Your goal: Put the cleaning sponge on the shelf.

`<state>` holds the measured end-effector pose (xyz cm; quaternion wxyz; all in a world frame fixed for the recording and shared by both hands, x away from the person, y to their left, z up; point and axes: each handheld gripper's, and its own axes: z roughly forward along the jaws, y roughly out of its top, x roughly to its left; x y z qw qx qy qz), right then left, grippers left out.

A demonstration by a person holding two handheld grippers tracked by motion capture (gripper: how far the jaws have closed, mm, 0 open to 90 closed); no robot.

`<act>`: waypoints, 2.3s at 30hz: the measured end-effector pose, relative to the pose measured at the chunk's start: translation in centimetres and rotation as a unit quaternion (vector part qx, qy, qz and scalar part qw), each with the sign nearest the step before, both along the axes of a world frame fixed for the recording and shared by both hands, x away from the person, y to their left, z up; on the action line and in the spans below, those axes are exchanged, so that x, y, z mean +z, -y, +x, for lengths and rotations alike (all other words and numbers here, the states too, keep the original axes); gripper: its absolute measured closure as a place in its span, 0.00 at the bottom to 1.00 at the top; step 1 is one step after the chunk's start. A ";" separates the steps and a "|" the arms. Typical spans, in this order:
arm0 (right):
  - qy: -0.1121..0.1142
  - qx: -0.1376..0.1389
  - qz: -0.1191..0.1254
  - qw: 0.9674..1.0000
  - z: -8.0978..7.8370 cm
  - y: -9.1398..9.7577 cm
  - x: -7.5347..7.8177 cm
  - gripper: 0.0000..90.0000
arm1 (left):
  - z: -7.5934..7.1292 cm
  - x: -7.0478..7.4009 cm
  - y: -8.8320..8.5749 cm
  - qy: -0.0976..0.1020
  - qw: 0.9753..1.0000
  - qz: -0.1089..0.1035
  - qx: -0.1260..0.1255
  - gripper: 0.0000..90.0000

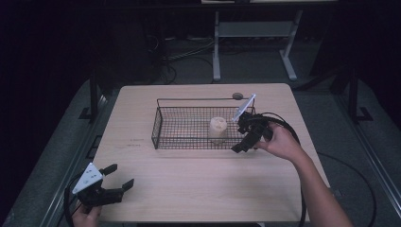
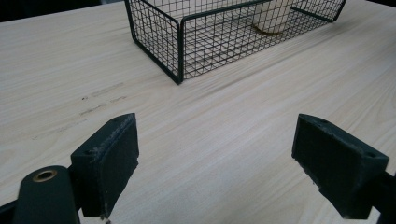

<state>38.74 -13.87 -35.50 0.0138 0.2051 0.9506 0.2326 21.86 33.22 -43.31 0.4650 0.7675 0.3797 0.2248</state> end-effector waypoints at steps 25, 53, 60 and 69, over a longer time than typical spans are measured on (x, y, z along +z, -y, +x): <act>-0.006 -0.002 0.011 1.000 -2.4 1.8 -1.7 0.18 | -0.1 0.0 0.1 0.000 1.000 -0.001 0.000 0.15; -0.022 -0.012 0.022 0.999 -4.9 3.8 -4.2 0.18 | 0.0 -0.1 0.2 -0.002 1.000 0.000 -0.001 0.15; -0.024 -0.018 0.031 0.999 -5.4 4.4 -4.7 0.18 | 0.0 -0.1 0.1 -0.002 1.000 0.000 -0.001 0.16; -0.024 -0.032 0.038 0.998 -6.2 5.4 -5.3 0.18 | -0.1 -0.1 0.1 -0.003 1.000 0.000 0.000 0.15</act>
